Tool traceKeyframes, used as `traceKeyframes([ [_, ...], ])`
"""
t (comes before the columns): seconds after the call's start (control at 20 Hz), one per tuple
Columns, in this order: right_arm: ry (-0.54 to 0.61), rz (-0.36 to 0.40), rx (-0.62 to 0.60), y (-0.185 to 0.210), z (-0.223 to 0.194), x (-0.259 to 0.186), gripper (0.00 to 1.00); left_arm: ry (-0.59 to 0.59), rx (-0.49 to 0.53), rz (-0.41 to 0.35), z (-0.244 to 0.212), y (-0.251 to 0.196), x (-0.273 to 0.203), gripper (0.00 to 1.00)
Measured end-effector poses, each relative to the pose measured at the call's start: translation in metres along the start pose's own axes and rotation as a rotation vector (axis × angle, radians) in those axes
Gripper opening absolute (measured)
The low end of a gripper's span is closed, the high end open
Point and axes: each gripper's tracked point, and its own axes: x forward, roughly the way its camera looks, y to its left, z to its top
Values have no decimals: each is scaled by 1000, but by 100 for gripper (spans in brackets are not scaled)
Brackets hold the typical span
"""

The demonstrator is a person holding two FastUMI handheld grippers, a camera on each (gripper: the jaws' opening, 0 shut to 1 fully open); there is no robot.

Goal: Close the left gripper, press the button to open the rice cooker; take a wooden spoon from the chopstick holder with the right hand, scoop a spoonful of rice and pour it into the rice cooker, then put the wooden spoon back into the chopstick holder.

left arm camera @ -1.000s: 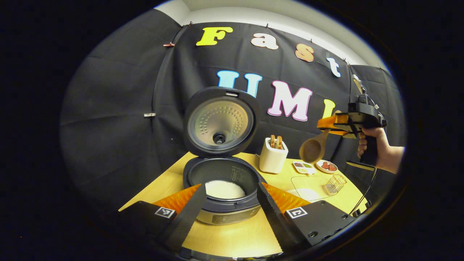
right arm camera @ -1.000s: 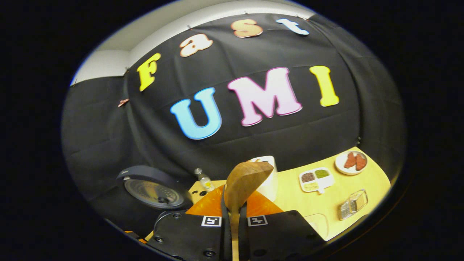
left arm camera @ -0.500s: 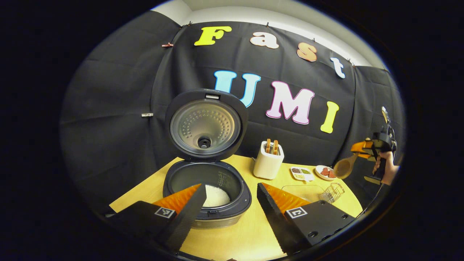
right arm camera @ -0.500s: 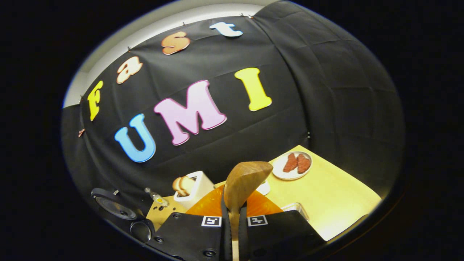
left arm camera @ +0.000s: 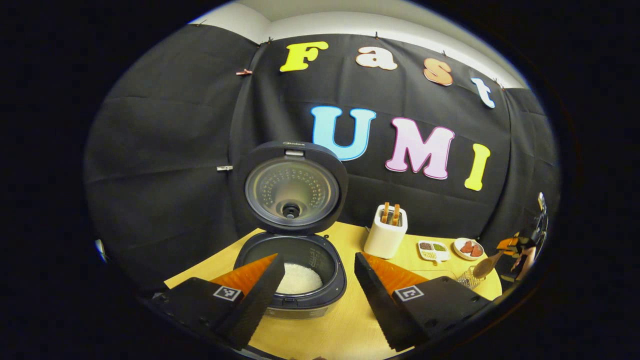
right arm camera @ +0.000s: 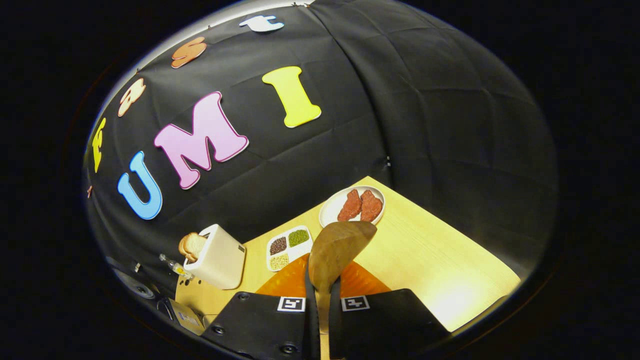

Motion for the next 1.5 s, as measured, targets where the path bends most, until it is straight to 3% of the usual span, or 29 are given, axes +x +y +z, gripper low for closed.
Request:
traceKeyframes([
  [0.3,98,-13,-65,-4,-49,33,12,-48,20,53,31,7,1,95],
  [0.55,101,-16,-90,-6,-54,24,19,-152,40,60,91,17,22,95],
  [0.6,100,-24,-100,-9,-52,22,11,-178,50,62,103,20,28,95],
  [0.7,90,-25,-113,-12,-48,4,28,-229,88,57,126,23,39,95],
  [0.85,50,-45,-174,-21,-38,-22,100,-286,158,49,151,26,54,95],
  [1.0,8,-61,-242,-28,-30,-55,99,-318,156,6,165,22,73,95],
  [1.15,-4,-64,-282,-27,-32,-85,99,-376,216,-8,184,24,89,92],
  [1.4,-15,-67,-264,-21,-44,-131,99,-416,257,-32,207,26,125,94],
  [1.45,-13,-68,-257,-20,-47,-138,99,-412,256,-34,207,27,131,99],
  [1.5,-9,-70,-251,-19,-51,-145,99,-404,253,-31,205,28,139,95],
])
